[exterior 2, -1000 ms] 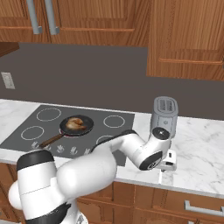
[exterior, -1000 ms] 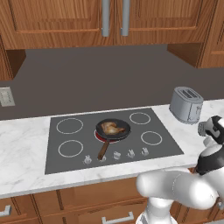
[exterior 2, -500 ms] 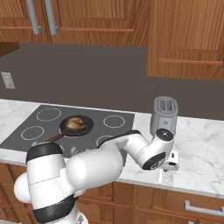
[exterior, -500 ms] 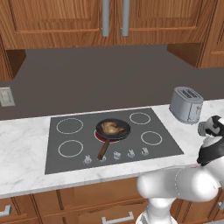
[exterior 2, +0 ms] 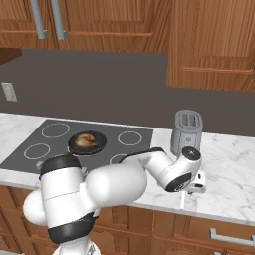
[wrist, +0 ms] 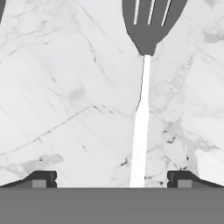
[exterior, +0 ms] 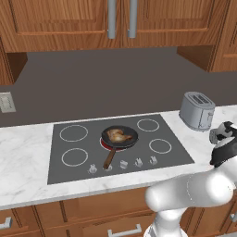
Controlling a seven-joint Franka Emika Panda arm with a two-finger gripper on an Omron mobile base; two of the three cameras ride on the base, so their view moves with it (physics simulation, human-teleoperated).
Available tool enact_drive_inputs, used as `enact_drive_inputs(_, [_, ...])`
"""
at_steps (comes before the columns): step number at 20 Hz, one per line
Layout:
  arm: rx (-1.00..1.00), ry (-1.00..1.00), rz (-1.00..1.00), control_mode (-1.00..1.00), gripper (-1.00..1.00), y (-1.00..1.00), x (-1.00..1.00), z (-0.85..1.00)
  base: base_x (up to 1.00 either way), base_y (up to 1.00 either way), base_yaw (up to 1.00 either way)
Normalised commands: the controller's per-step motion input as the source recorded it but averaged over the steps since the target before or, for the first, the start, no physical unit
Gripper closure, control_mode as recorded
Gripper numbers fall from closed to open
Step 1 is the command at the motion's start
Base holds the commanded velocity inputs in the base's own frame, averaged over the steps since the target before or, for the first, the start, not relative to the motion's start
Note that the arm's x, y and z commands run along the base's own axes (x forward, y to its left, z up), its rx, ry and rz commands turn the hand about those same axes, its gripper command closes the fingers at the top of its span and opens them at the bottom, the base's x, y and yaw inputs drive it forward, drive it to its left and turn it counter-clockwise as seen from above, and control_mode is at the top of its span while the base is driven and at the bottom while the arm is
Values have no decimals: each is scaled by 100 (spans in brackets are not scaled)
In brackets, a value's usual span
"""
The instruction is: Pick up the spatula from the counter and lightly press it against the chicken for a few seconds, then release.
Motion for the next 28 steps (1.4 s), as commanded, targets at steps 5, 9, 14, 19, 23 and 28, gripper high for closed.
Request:
enact_drive_inputs(5, [1, 0, 1, -100, -100, -10, 13, -12, 0, 0, 0])
enact_drive_inputs(9, [1, 0, 1, -100, -100, -11, 12, -13, 0, 0, 0])
enact_drive_inputs(14, [1, 0, 1, -100, -100, -10, 12, -12, 0, 0, 0])
enact_drive_inputs(19, [1, 0, 1, -100, -100, -8, 11, -12, 0, 0, 0])
enact_drive_inputs(23, [0, 0, 1, -100, -100, -6, 11, -13, 0, 0, 0])
enact_drive_inputs(28, [0, 0, 1, -100, -100, -3, 9, -15, 0, 0, 0])
